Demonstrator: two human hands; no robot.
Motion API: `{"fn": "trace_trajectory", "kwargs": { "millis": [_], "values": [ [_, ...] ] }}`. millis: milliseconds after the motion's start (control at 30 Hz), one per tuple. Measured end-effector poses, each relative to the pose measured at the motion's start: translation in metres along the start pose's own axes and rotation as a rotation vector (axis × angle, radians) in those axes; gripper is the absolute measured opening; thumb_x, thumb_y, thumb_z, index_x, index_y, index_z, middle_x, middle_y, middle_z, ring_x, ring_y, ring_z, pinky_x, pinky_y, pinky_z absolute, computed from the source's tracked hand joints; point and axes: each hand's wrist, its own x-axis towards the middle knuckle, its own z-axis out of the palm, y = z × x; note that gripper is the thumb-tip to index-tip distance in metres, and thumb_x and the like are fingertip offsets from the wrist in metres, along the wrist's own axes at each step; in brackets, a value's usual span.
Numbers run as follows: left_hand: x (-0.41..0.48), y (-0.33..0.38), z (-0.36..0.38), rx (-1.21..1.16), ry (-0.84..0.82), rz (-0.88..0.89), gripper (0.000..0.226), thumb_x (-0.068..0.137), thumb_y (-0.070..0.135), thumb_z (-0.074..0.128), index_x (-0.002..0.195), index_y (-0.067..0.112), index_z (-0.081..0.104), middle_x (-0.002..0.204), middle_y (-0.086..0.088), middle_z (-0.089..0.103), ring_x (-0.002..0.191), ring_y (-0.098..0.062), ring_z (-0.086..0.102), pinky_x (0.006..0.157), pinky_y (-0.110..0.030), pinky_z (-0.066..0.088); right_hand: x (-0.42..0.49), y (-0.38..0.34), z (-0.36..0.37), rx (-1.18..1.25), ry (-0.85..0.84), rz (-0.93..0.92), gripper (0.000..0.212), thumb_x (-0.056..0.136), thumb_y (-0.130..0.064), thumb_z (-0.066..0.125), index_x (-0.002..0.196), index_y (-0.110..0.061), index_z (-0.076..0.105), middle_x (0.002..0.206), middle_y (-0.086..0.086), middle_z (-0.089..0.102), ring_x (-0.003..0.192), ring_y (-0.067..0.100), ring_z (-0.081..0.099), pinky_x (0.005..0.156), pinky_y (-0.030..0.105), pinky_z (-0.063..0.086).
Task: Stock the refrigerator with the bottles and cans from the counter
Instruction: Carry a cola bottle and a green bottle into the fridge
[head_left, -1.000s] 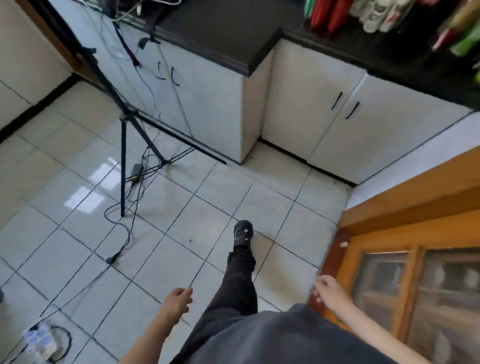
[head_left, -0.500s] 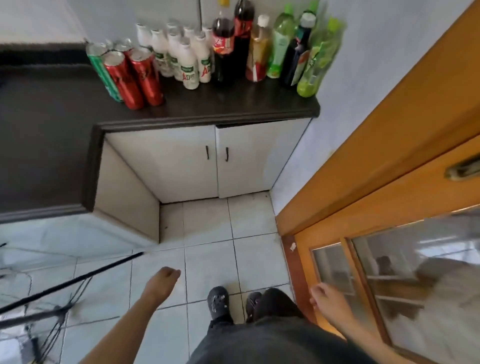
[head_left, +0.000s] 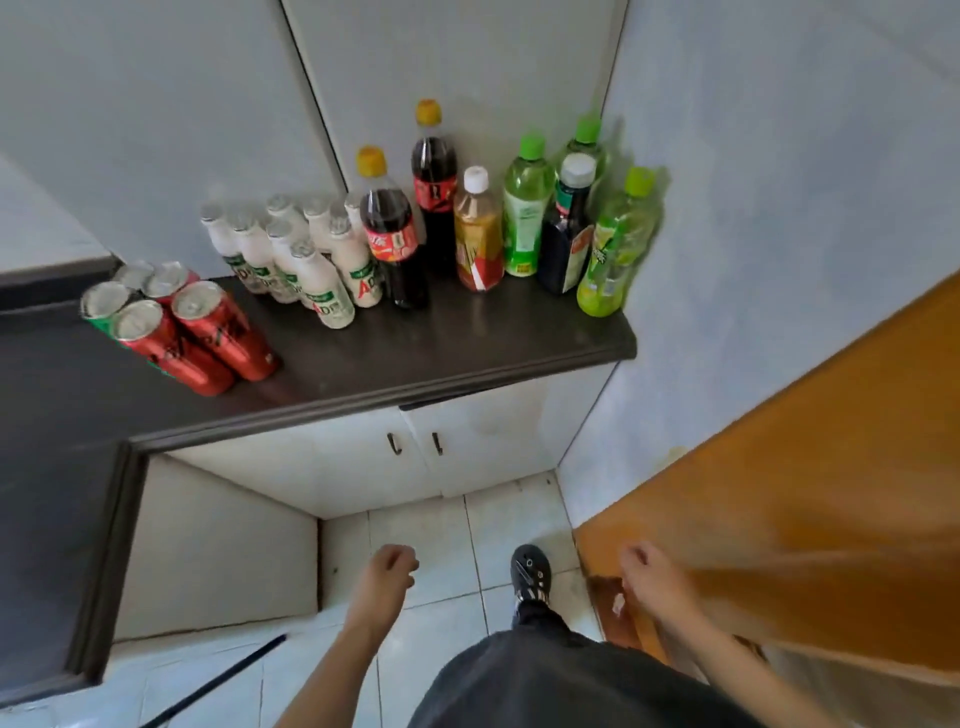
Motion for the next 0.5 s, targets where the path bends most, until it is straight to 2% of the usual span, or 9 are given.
{"fn": "trace_trajectory", "kwargs": {
  "millis": [67, 167, 333, 433, 500],
  "values": [
    [0.012, 0.041, 0.006, -0.072, 0.056, 0.060, 0.018, 0.098, 0.024, 0.048, 0.104, 0.012, 0.060, 0.103, -0.004, 0.065, 0.090, -0.017, 0.061, 0.077, -0.032, 0.043, 0.023, -0.048, -0.016, 0.016, 0.051, -0.112, 0.020, 0.099, -0.025, 0.042, 0.110, -0.019, 0.056, 0.105, 0.002, 0.061, 0.092, 0.014, 0.056, 0.073, 0.025, 0.043],
    [0.028, 0.102, 0.011, -0.150, 0.148, 0.199, 0.015, 0.097, 0.028, 0.048, 0.100, 0.021, 0.061, 0.100, 0.004, 0.067, 0.090, -0.011, 0.063, 0.080, -0.032, 0.046, 0.048, -0.117, -0.036, 0.049, 0.203, -0.322, 0.024, 0.097, -0.020, 0.046, 0.119, -0.020, 0.052, 0.111, -0.007, 0.055, 0.104, 0.013, 0.054, 0.084, 0.026, 0.043],
    [0.040, 0.186, 0.006, -0.284, 0.277, 0.404, 0.014, 0.096, 0.025, 0.049, 0.096, 0.025, 0.063, 0.092, 0.009, 0.069, 0.089, -0.005, 0.064, 0.078, -0.023, 0.048, 0.064, -0.217, -0.064, 0.131, 0.598, -0.567, 0.038, 0.088, -0.012, 0.057, 0.125, -0.007, 0.050, 0.127, 0.008, 0.048, 0.118, 0.024, 0.046, 0.093, 0.042, 0.046],
    [0.048, 0.229, 0.003, -0.271, 0.313, 0.560, 0.015, 0.094, 0.022, 0.052, 0.093, 0.031, 0.064, 0.091, 0.013, 0.068, 0.088, -0.001, 0.062, 0.076, -0.012, 0.046, 0.071, -0.254, -0.079, 0.176, 0.763, -0.693, 0.044, 0.080, -0.004, 0.062, 0.122, 0.003, 0.048, 0.129, 0.018, 0.045, 0.122, 0.031, 0.041, 0.102, 0.033, 0.035],
    [0.055, 0.251, -0.001, -0.222, 0.405, 0.685, 0.013, 0.093, 0.021, 0.053, 0.096, 0.030, 0.062, 0.098, 0.014, 0.064, 0.094, -0.001, 0.059, 0.078, -0.013, 0.044, 0.077, -0.272, -0.086, 0.139, 0.832, -0.745, 0.049, 0.077, -0.001, 0.063, 0.122, 0.008, 0.046, 0.132, 0.024, 0.044, 0.125, 0.036, 0.038, 0.106, 0.026, 0.024]
  ]
}}
